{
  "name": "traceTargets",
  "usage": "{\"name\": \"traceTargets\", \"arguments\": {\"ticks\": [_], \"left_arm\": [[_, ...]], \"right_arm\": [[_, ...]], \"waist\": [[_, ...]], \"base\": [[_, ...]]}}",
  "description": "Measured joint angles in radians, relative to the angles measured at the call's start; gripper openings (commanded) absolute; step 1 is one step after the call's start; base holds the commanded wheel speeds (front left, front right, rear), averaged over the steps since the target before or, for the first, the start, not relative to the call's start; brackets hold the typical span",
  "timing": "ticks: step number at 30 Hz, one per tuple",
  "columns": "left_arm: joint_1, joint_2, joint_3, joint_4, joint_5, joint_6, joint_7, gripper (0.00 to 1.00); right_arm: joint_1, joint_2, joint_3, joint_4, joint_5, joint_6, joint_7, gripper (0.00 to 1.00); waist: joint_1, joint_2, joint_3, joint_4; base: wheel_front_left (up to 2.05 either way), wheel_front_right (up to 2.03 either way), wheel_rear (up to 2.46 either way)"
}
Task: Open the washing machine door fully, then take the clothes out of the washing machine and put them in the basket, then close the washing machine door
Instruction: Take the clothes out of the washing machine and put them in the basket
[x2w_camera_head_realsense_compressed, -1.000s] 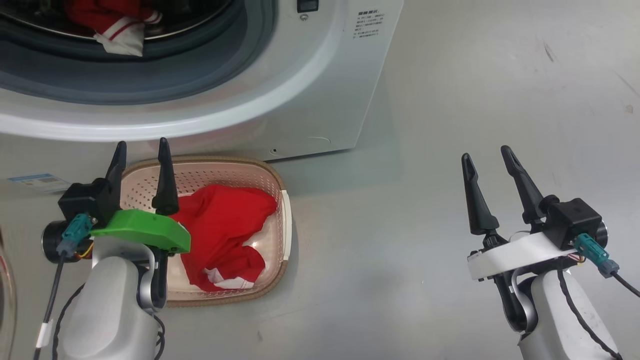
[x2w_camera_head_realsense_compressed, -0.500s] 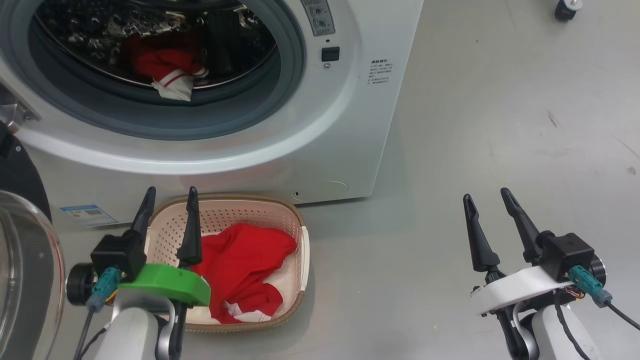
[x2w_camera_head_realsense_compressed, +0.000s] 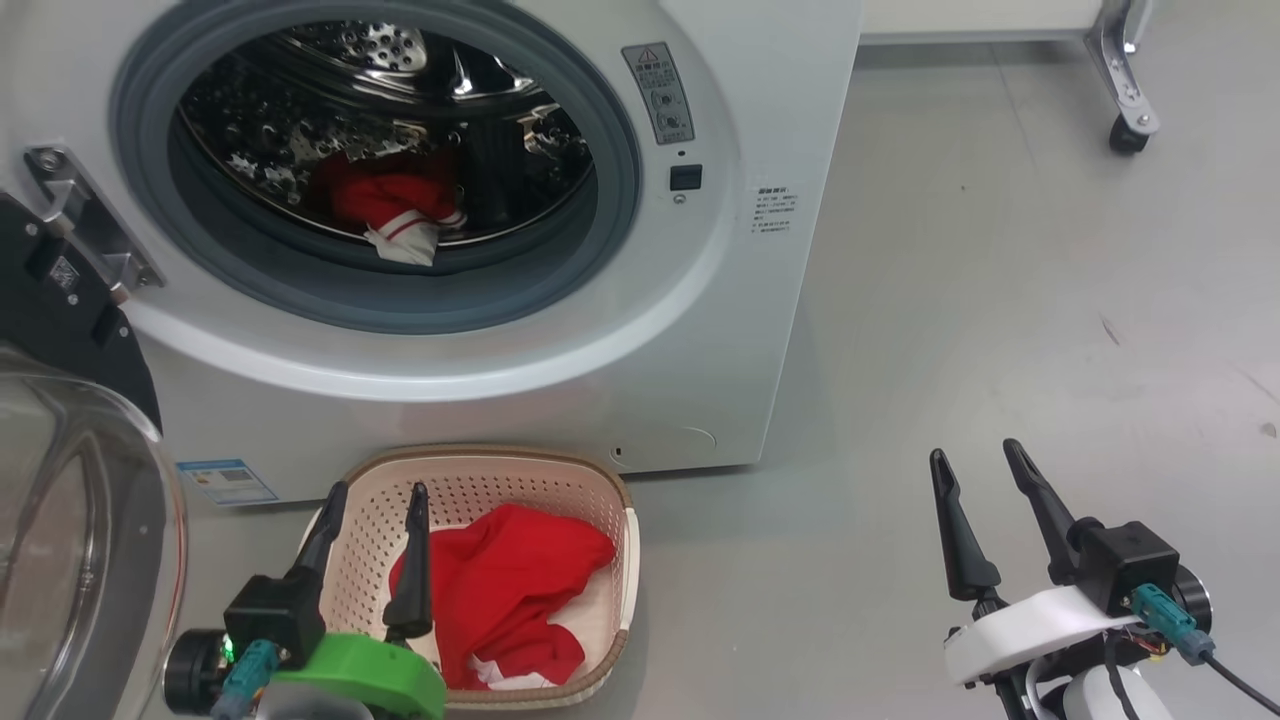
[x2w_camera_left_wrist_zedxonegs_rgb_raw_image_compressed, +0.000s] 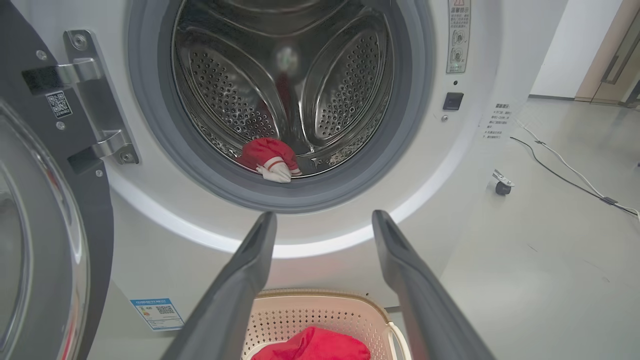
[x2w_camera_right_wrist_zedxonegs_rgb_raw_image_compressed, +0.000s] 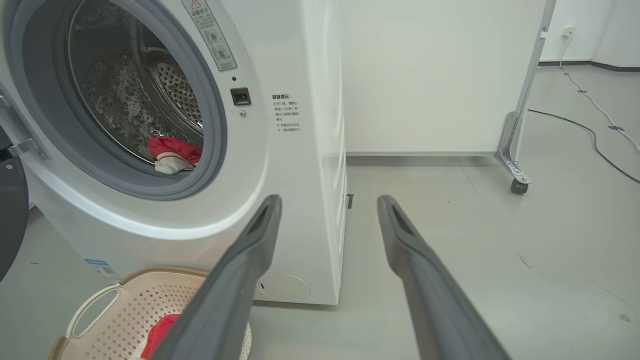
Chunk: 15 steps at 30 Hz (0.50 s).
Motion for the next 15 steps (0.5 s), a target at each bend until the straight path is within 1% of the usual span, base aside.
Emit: {"name": "traceTargets", "arguments": {"ticks": [11,15], "left_arm": [[0.077,0.003,-0.011,-0.058,0.0,0.022,0.005,1.0],[0.091,0.003,-0.016,-0.083,0.0,0.028,0.008,1.0]], "right_arm": [[0.038,0.001,0.018,-0.003,0.0,0.0,0.0,1.0],[0.039,0.001,0.02,-0.005,0.0,-0.008,0.0,1.0]], "waist": [[0.0,0.0,-0.048,0.016],[0.0,0.0,-0.051,0.014]], "base": [[0.0,0.0,0.0],[0.0,0.0,0.0]]}}
